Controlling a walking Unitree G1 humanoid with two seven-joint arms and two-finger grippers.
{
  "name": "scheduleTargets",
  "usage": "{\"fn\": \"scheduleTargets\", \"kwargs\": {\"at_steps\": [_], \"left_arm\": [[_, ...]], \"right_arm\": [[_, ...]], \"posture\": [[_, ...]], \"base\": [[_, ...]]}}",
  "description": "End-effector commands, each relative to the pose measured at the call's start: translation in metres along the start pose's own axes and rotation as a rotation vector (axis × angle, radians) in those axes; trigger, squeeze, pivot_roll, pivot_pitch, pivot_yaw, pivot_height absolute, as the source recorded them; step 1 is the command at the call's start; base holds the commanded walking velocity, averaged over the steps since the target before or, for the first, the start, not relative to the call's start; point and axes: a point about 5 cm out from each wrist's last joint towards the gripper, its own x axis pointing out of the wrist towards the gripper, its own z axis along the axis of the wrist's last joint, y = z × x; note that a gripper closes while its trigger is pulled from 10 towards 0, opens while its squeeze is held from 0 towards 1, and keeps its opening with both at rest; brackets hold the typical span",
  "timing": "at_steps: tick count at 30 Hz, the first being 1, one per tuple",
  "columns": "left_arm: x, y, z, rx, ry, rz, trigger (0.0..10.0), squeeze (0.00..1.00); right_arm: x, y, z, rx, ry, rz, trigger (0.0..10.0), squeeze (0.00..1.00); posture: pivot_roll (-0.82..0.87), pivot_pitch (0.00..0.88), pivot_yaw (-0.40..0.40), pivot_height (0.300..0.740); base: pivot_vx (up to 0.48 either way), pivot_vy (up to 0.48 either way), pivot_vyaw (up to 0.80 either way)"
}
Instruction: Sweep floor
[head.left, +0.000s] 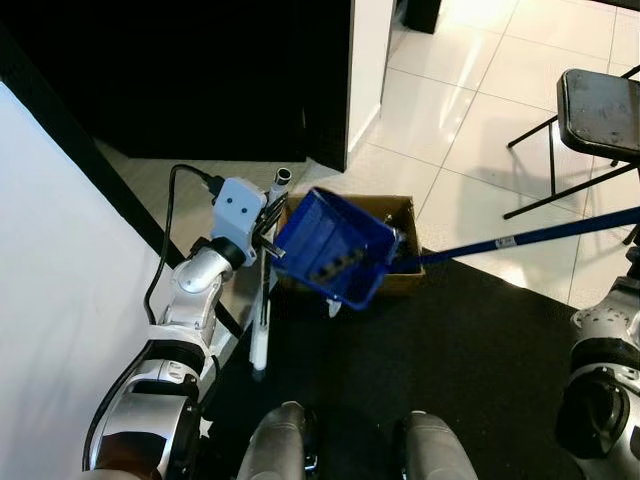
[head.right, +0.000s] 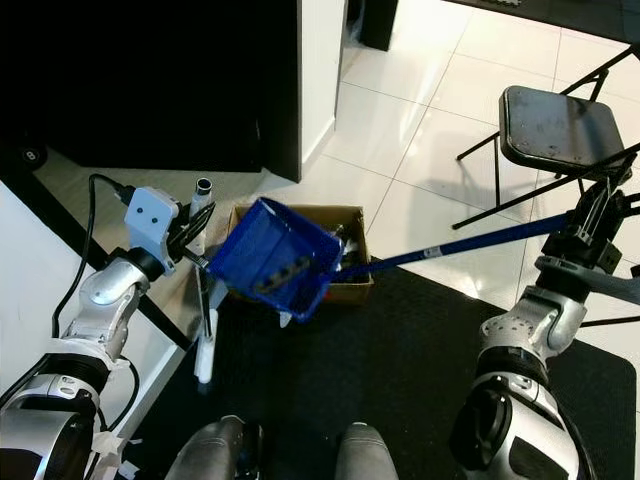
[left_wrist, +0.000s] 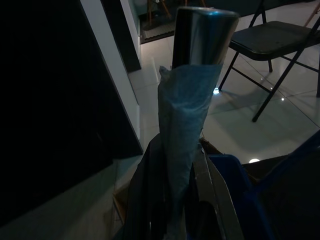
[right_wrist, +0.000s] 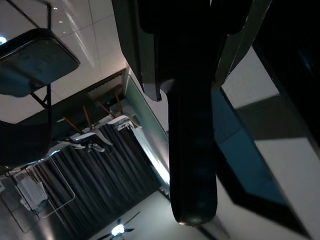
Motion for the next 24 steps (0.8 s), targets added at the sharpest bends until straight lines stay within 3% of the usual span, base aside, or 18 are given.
{"fn": "scheduleTargets", "kwargs": {"at_steps": [1,5,9,15,18,24], "left_arm": [[-0.001,-0.004,-0.001,-0.008,-0.004,0.003,10.0,0.0],[-0.002,-0.004,-0.002,-0.006,-0.001,0.002,10.0,0.0],[-0.004,-0.006,-0.003,-0.006,0.005,0.0,10.0,0.0],[-0.004,-0.008,-0.004,-0.005,0.009,-0.007,10.0,0.0],[-0.003,-0.009,-0.004,-0.004,0.009,-0.017,10.0,0.0],[-0.002,-0.01,-0.003,-0.003,0.006,-0.019,10.0,0.0]], "right_arm": [[0.003,0.0,0.003,-0.049,-0.003,0.019,10.0,0.0],[0.004,-0.005,0.004,-0.069,0.003,-0.044,10.0,0.0],[0.006,-0.012,0.005,-0.215,0.081,-0.087,10.0,0.0],[0.012,-0.018,0.013,-0.291,0.071,-0.123,10.0,0.0],[0.026,-0.019,0.021,-0.407,0.086,-0.138,10.0,0.0],[0.042,-0.011,0.025,-0.451,0.067,-0.137,10.0,0.0]], "posture": [[0.01,0.024,0.03,0.74],[0.01,0.025,0.03,0.74],[0.0,0.023,0.031,0.74],[0.0,0.02,0.036,0.74],[-0.01,0.02,0.038,0.74],[-0.01,0.022,0.036,0.74]], "base": [[0.0,0.0,0.0],[0.0,0.0,0.0],[0.0,0.0,0.0],[0.0,0.0,0.0],[0.0,0.0,0.0],[0.0,0.0,0.0]]}}
